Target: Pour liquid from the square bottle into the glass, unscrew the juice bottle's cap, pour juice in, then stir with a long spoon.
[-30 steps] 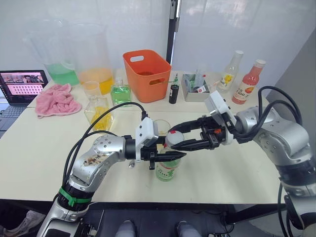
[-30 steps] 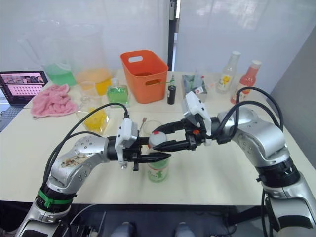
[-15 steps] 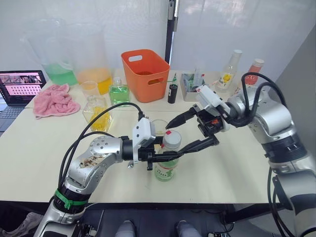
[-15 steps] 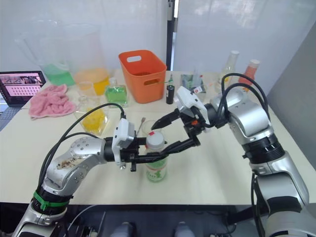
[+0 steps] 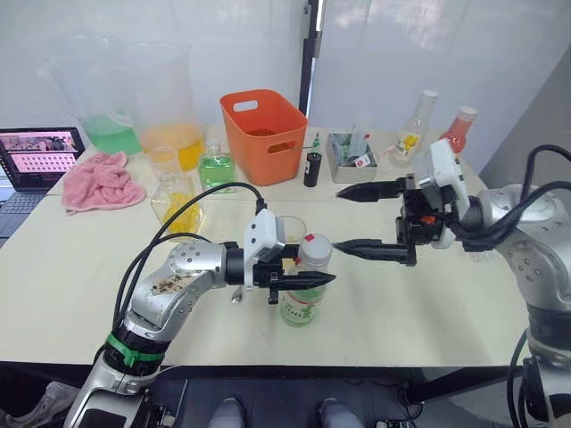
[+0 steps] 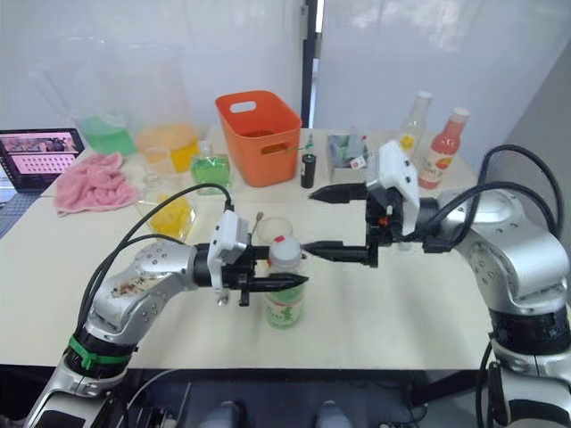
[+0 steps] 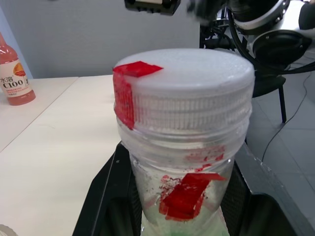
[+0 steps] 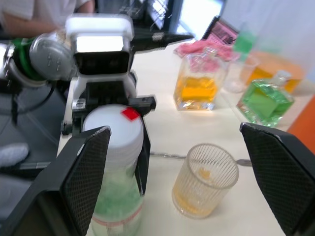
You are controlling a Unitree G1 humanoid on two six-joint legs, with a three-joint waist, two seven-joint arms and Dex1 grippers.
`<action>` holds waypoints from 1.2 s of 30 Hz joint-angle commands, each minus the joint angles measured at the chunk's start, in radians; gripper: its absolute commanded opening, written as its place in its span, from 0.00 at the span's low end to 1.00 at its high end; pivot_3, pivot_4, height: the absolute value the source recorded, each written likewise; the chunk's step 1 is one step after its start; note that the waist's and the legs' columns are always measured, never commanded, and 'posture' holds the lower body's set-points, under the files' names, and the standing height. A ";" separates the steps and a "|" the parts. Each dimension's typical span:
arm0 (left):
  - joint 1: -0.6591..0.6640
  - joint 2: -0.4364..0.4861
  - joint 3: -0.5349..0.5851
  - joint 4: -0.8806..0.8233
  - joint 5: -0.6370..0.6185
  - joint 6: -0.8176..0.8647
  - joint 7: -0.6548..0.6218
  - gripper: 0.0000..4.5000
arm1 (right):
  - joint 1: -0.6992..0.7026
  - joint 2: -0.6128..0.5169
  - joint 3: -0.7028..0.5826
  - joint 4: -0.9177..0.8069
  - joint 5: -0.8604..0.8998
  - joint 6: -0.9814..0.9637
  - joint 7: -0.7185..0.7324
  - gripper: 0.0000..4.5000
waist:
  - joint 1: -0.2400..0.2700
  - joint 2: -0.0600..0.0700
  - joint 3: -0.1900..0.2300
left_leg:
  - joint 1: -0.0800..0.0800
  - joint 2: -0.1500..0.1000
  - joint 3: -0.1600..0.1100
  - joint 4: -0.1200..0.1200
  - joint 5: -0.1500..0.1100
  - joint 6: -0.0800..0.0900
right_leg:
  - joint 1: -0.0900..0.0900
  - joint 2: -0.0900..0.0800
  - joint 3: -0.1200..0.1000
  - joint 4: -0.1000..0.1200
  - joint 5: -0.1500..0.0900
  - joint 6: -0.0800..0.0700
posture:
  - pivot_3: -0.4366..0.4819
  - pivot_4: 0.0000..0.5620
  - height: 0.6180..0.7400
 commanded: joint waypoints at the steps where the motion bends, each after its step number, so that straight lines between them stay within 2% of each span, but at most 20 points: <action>1: 0.004 -0.002 -0.052 0.045 0.032 0.002 -0.032 0.34 | 0.051 0.025 -0.082 -0.172 0.131 0.120 -0.201 0.99 | 0.001 0.000 0.000 | 0.000 0.000 0.000 0.000 0.000 0.000 | 0.000 0.000 0.000 0.000 0.000 0.000 | 0.48 0.27 0.88; 5: -0.011 -0.021 -0.061 0.068 0.032 -0.003 -0.045 0.34 | 0.110 0.090 -0.125 -0.297 0.320 0.222 -0.474 0.99 | 0.003 0.000 0.000 | 0.000 0.000 0.000 0.000 0.000 0.000 | 0.001 0.000 0.000 -0.001 0.000 0.000 | 0.48 0.27 0.88; 9: -0.023 -0.035 -0.063 0.080 0.038 -0.003 -0.054 0.34 | 0.159 0.118 -0.106 -0.361 0.415 0.241 -0.654 0.99 | 0.009 0.000 0.000 | 0.000 0.000 0.000 0.001 0.000 0.000 | 0.002 0.000 0.000 -0.002 0.000 0.000 | 0.48 0.27 0.88; 14: -0.028 -0.042 -0.061 0.080 0.037 0.004 -0.061 0.34 | 0.173 0.110 -0.058 -0.375 0.444 0.234 -0.774 0.99 | 0.011 0.000 0.000 | 0.000 0.000 0.000 0.000 0.000 0.000 | 0.002 0.000 0.000 -0.003 0.000 -0.001 | 0.48 0.27 0.88; 19: -0.032 -0.043 -0.057 0.080 0.041 0.006 -0.059 0.34 | 0.171 0.095 -0.023 -0.377 0.445 0.213 -0.813 0.99 | 0.014 0.000 0.000 | -0.001 0.000 0.000 0.000 0.000 0.000 | 0.002 -0.001 0.001 -0.004 0.000 -0.001 | 0.48 0.27 0.88; 22: -0.033 -0.044 -0.053 0.078 0.042 0.009 -0.052 0.34 | 0.173 0.082 -0.008 -0.376 0.442 0.204 -0.822 0.82 | 0.016 0.000 0.000 | -0.001 0.000 0.000 0.000 0.000 0.000 | 0.001 -0.001 0.001 -0.004 0.000 -0.001 | 0.48 0.27 0.88; 28: -0.031 -0.040 -0.047 0.071 0.041 0.012 -0.046 0.34 | 0.184 0.075 0.017 -0.370 0.441 0.182 -0.829 0.38 | 0.017 0.000 0.000 | -0.001 0.000 0.000 0.000 0.000 0.000 | 0.001 -0.001 0.000 -0.004 0.000 -0.001 | 0.48 0.27 0.88; 31: -0.030 -0.037 -0.045 0.068 0.041 0.015 -0.044 0.34 | 0.187 0.068 0.028 -0.364 0.444 0.172 -0.814 0.38 | 0.017 0.000 0.000 | -0.001 0.000 0.000 0.000 0.000 0.000 | 0.001 -0.001 0.001 -0.005 0.000 -0.001 | 0.48 0.27 0.88; 36: -0.027 -0.035 -0.043 0.059 0.043 0.018 -0.035 0.34 | 0.187 0.027 0.053 -0.344 0.432 0.151 -0.706 0.38 | 0.017 0.000 0.000 | -0.001 0.000 0.000 0.000 0.000 0.000 | 0.001 -0.001 0.001 -0.005 0.000 -0.001 | 0.48 0.27 0.88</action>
